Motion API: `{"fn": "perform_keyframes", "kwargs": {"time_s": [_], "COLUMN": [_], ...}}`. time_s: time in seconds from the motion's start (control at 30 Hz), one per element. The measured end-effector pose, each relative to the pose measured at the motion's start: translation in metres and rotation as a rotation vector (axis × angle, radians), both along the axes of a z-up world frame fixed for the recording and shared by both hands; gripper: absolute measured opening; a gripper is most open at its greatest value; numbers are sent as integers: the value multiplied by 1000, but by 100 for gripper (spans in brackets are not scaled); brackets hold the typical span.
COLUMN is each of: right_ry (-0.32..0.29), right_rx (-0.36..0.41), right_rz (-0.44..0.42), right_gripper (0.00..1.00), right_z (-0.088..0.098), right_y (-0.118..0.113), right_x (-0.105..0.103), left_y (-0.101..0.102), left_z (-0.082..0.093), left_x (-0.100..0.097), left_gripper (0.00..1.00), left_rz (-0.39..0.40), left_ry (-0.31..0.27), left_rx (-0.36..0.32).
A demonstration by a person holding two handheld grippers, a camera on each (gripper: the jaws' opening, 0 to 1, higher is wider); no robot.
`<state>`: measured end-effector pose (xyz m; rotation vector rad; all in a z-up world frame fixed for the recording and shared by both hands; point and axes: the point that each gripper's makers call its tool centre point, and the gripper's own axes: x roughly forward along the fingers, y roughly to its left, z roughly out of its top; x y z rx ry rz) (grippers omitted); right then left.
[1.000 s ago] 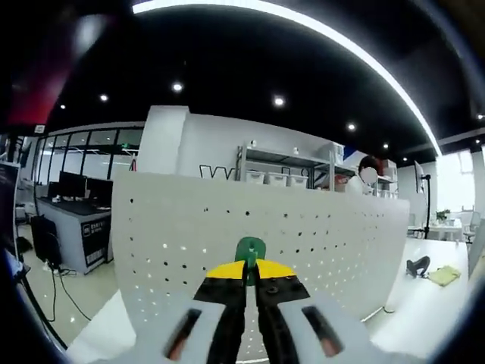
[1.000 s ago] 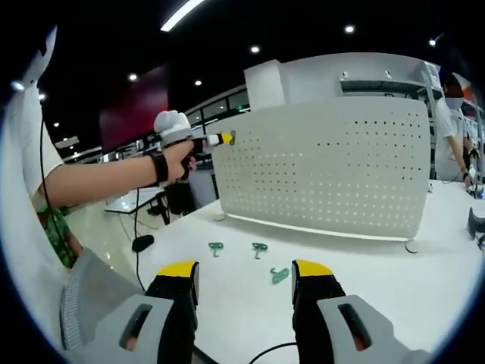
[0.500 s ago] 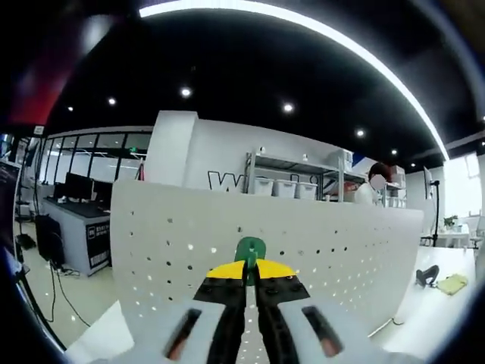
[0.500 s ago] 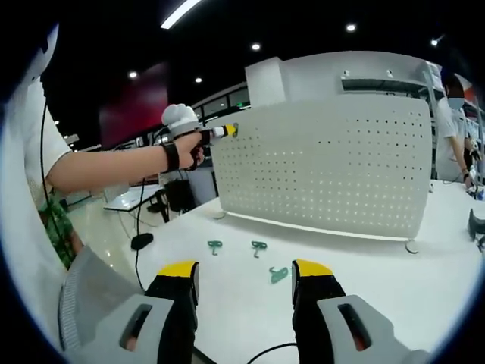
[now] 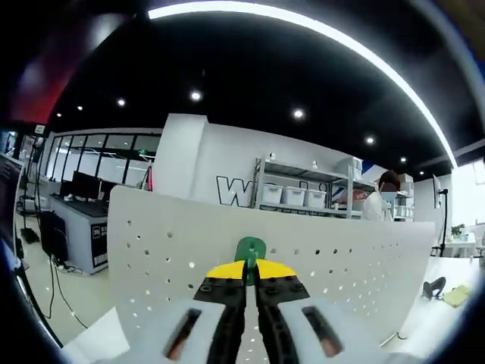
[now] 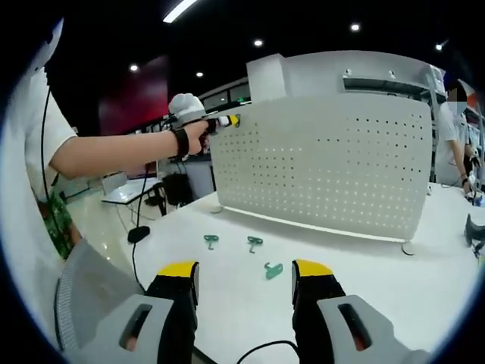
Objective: Insert the hook assembly into the mounting plate slot until the hook locks in place.
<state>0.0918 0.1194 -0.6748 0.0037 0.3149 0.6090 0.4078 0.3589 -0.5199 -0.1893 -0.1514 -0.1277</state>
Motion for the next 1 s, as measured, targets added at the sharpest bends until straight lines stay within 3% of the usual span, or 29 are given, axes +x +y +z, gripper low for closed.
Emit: {"fn": "perform_keyframes", "kwargs": {"time_s": [0.5, 0.6, 0.73, 1.0], "right_ry": [9, 6, 9, 11], "right_rx": [-29, -26, -29, -25], "right_rz": [-2, -6, -8, -14], "right_gripper": [50, 50, 50, 50], "right_z": [-4, -4, -4, -5], "right_y": [-3, -4, -5, -5], "right_x": [2, 2, 2, 0], "left_y": [2, 0, 0, -2], "left_z": [-5, -5, -14, -13], "left_x": [12, 13, 14, 16], "left_gripper": [3, 3, 3, 4], "left_rz": [4, 5, 8, -4], "left_ry": [17, 19, 62, 52], "left_rx": [-6, 22, 29, 21]}}
